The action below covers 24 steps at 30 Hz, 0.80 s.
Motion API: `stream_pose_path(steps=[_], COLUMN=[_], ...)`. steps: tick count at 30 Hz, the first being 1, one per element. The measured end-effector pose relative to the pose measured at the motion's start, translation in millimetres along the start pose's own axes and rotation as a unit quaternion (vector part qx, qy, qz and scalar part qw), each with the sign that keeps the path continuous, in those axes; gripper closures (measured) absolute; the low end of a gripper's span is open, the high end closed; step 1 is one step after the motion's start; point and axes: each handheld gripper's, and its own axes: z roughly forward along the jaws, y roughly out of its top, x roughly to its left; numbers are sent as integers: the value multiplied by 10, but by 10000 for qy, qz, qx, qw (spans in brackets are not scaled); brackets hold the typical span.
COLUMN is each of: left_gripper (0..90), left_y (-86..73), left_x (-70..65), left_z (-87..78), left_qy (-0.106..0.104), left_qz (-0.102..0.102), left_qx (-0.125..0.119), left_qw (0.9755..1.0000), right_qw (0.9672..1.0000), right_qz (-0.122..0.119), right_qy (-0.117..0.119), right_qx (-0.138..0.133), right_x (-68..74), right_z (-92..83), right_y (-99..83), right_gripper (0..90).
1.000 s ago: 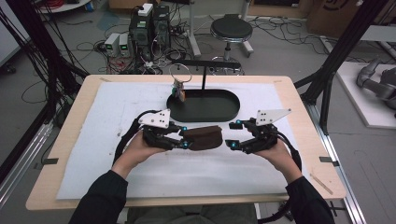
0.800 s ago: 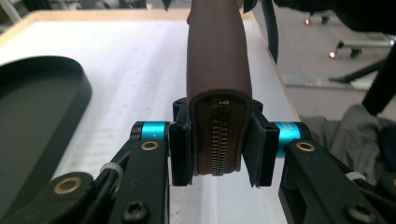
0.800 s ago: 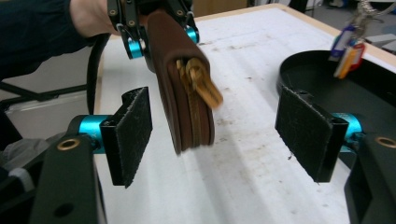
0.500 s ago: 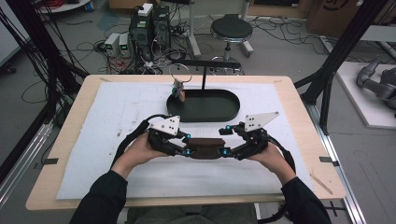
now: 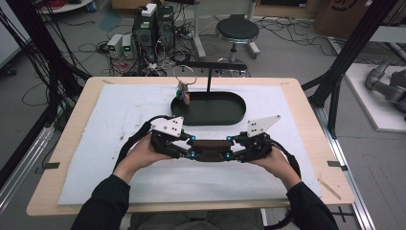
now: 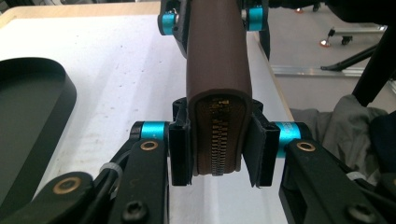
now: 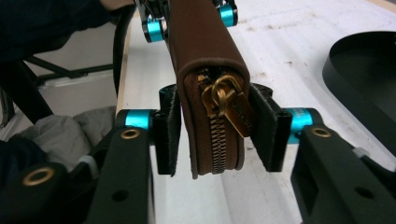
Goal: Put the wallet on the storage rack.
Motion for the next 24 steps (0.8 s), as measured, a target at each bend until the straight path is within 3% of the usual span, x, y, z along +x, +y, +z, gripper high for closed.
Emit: stream_pose_path(steps=[6, 11, 17, 24], left_gripper=[613, 428, 368, 344], left_y=[-34, -58, -121, -258], left_x=[10, 45, 38, -84], left_z=[4, -68, -231, -411], left_qy=[155, 405, 834, 1321], left_qz=[-103, -428, -595, -676], left_qx=[-209, -543, -788, -839], left_qw=[9996, 9968, 9916, 9854], right_qw=[9999, 9996, 9970, 9904], right_qz=[-34, -35, 68, 268], right_qy=[24, -175, -641, -1239], right_qx=[-112, -207, -434, -546], right_x=[2, -12, -77, -195], right_z=[-30, -66, -134, -173], right_y=[4, 8, 17, 41], right_gripper=[665, 679, 682, 683])
